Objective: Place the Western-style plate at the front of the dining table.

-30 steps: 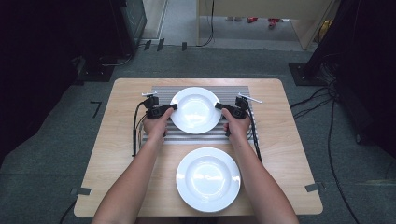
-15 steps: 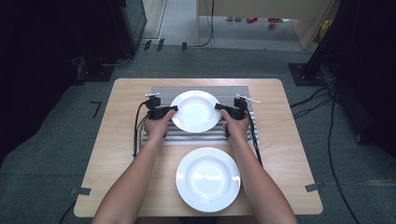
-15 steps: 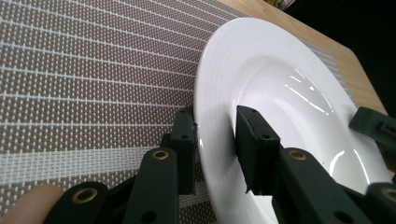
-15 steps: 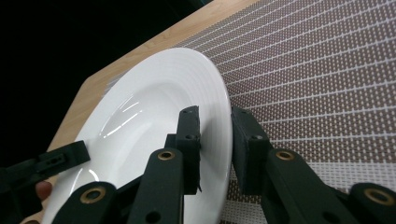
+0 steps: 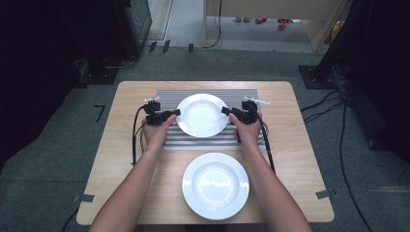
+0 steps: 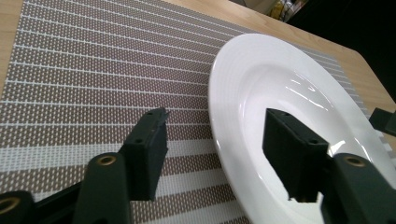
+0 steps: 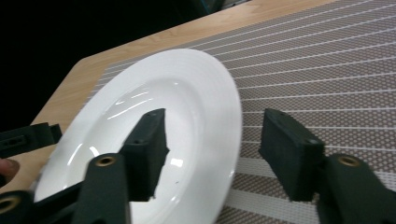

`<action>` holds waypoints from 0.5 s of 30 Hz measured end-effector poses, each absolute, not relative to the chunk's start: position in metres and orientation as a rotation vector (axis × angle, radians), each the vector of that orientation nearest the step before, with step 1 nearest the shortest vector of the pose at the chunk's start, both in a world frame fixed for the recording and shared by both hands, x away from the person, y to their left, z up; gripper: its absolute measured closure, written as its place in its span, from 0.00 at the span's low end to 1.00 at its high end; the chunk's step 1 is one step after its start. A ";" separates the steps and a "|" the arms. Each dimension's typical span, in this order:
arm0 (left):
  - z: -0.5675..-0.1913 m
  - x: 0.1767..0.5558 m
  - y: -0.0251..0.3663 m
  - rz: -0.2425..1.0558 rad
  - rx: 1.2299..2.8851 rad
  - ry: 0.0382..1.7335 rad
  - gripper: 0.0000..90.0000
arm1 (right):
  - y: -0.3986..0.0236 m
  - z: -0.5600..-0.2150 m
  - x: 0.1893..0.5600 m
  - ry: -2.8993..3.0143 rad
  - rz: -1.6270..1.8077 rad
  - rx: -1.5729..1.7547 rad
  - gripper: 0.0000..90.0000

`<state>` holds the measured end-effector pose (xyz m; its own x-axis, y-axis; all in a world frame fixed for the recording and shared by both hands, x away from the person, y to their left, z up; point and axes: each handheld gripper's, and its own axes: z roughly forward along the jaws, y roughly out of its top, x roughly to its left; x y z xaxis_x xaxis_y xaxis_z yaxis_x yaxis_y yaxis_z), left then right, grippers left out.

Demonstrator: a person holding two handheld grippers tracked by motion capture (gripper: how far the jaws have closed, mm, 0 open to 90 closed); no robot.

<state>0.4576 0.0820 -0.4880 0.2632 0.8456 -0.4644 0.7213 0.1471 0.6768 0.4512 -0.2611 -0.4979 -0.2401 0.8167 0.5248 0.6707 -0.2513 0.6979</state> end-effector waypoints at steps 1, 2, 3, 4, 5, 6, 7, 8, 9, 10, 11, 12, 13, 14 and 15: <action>-0.486 0.456 0.082 0.168 1.606 1.477 0.38 | -0.259 -0.495 0.448 1.846 1.462 1.819 0.40; -0.481 0.451 0.082 0.184 1.622 1.457 0.36 | -0.258 -0.494 0.446 1.857 1.425 1.801 0.40; -0.481 0.451 0.082 0.184 1.622 1.457 0.33 | -0.257 -0.494 0.443 1.856 1.414 1.793 0.40; -0.476 0.446 0.082 0.203 1.641 1.434 0.30 | -0.258 -0.493 0.439 1.859 1.418 1.777 0.39; -0.476 0.446 0.082 0.203 1.641 1.434 0.28 | -0.258 -0.493 0.439 1.859 1.418 1.777 0.39; -0.473 0.444 0.082 0.203 1.645 1.427 0.28 | -0.259 -0.492 0.436 1.859 1.432 1.764 0.39; -0.472 0.442 0.083 0.204 1.648 1.417 0.26 | -0.261 -0.492 0.433 1.868 1.436 1.747 0.40; -0.469 0.438 0.082 0.203 1.664 1.405 0.21 | -0.263 -0.490 0.428 1.887 1.442 1.727 0.39; -0.469 0.438 0.082 0.203 1.664 1.405 0.20 | -0.263 -0.490 0.428 1.887 1.442 1.727 0.39; -0.467 0.432 0.082 0.209 1.673 1.394 0.19 | -0.267 -0.488 0.423 1.886 1.418 1.725 0.39; -0.467 0.432 0.082 0.209 1.673 1.394 0.18 | -0.267 -0.488 0.423 1.886 1.418 1.725 0.39; -0.466 0.430 0.082 0.216 1.675 1.395 0.18 | -0.268 -0.486 0.421 1.890 1.413 1.719 0.38; -0.466 0.428 0.082 0.224 1.679 1.395 0.18 | -0.270 -0.485 0.419 1.894 1.407 1.716 0.37; -0.464 0.423 0.082 0.222 1.676 1.397 0.16 | -0.273 -0.482 0.415 1.895 1.399 1.721 0.33; -0.464 0.423 0.082 0.222 1.676 1.397 0.15 | -0.273 -0.482 0.415 1.895 1.399 1.721 0.33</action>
